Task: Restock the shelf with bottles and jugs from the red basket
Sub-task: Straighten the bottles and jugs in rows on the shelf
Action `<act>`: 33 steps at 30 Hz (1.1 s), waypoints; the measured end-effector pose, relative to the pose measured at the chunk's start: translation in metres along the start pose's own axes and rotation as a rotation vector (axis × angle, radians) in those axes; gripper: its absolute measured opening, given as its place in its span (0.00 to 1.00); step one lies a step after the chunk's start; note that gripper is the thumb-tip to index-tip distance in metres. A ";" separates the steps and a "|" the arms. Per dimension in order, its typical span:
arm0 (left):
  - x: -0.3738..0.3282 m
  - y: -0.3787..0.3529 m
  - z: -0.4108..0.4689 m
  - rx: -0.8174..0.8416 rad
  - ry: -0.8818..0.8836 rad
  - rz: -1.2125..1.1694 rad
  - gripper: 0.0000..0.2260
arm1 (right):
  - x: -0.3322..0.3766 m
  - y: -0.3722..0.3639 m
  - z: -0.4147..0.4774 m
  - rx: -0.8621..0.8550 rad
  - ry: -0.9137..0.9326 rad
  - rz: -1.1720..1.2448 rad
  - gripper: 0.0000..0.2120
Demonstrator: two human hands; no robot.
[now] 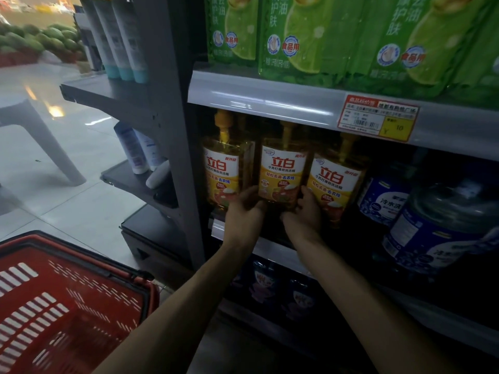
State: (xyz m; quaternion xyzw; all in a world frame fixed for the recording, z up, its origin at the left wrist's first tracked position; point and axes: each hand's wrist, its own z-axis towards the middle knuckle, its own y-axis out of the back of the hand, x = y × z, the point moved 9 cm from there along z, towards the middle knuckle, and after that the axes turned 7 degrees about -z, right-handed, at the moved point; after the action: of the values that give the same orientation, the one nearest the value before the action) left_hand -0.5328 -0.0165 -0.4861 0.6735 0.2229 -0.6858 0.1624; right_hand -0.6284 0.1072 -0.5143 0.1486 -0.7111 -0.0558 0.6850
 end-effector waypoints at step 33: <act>0.007 -0.020 0.023 0.078 0.076 -0.209 0.18 | -0.003 -0.009 0.004 -0.001 -0.045 0.109 0.40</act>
State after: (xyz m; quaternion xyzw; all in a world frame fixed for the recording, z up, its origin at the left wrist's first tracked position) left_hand -0.5635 -0.0113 -0.4915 0.6780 0.2709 -0.6811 0.0552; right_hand -0.6314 0.0994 -0.5199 0.1083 -0.7332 -0.0220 0.6710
